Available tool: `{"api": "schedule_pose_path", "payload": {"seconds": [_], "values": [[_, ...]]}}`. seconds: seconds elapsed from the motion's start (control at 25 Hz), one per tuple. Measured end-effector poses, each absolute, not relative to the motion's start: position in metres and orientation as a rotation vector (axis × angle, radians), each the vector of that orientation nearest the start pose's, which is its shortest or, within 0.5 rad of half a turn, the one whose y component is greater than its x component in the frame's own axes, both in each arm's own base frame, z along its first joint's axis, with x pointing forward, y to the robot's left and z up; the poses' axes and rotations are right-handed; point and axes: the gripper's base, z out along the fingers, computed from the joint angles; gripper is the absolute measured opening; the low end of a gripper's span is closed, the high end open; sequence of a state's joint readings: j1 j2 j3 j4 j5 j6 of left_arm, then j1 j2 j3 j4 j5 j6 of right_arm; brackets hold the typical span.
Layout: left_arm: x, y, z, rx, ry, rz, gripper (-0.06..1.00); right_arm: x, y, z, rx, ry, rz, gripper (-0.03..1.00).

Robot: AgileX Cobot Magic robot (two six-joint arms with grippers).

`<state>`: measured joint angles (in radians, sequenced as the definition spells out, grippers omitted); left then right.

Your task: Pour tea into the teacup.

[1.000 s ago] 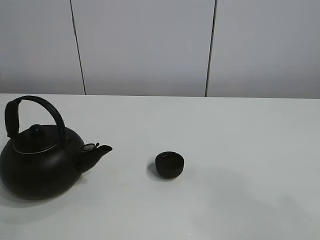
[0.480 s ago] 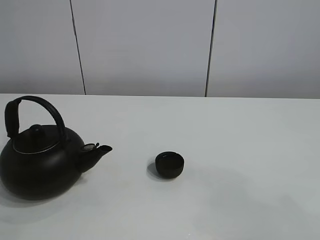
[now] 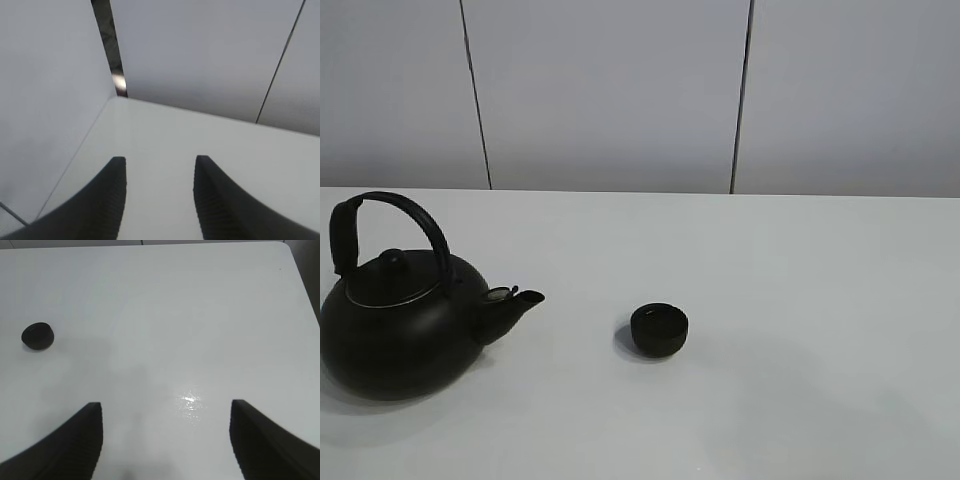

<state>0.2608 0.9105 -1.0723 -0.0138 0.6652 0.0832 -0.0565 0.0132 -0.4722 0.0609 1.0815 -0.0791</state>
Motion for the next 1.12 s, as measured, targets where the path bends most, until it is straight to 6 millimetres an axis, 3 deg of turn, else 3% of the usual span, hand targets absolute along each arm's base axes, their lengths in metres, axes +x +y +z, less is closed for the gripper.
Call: {"api": "schedule_pose_path", "payload": {"seconds": [0.16,0.28,0.44,0.56,0.64,0.8,0.96,1.12], "values": [[0.096,0.021,0.46,-0.137,1.828,0.19,0.32,-0.001,0.005,0.268,-0.026,2.104,-0.008,0.49],[0.035,0.0,0.465,-0.059,1.773,0.177,0.32,-0.001,0.005,0.268,-0.026,2.104,-0.008,0.49],[-0.035,-0.026,0.438,0.032,1.777,0.143,0.32,-0.001,0.005,0.268,-0.026,2.104,-0.008,0.49],[-0.063,-0.034,0.401,0.055,1.802,0.142,0.32,-0.001,0.005,0.268,-0.026,2.104,-0.008,0.49],[-0.07,-0.036,0.373,0.059,1.828,0.139,0.32,-0.001,0.005,0.268,-0.026,2.104,-0.008,0.49],[-0.046,-0.03,0.322,0.044,1.997,0.098,0.32,-0.001,0.005,0.268,-0.026,2.104,-0.008,0.49],[-0.023,-0.023,0.289,0.022,2.097,0.072,0.32,-0.001,0.005,0.268,-0.026,2.104,-0.006,0.49],[-0.011,-0.02,0.271,0.006,2.13,0.061,0.32,-0.001,0.005,0.268,-0.026,2.104,-0.005,0.49]]}}
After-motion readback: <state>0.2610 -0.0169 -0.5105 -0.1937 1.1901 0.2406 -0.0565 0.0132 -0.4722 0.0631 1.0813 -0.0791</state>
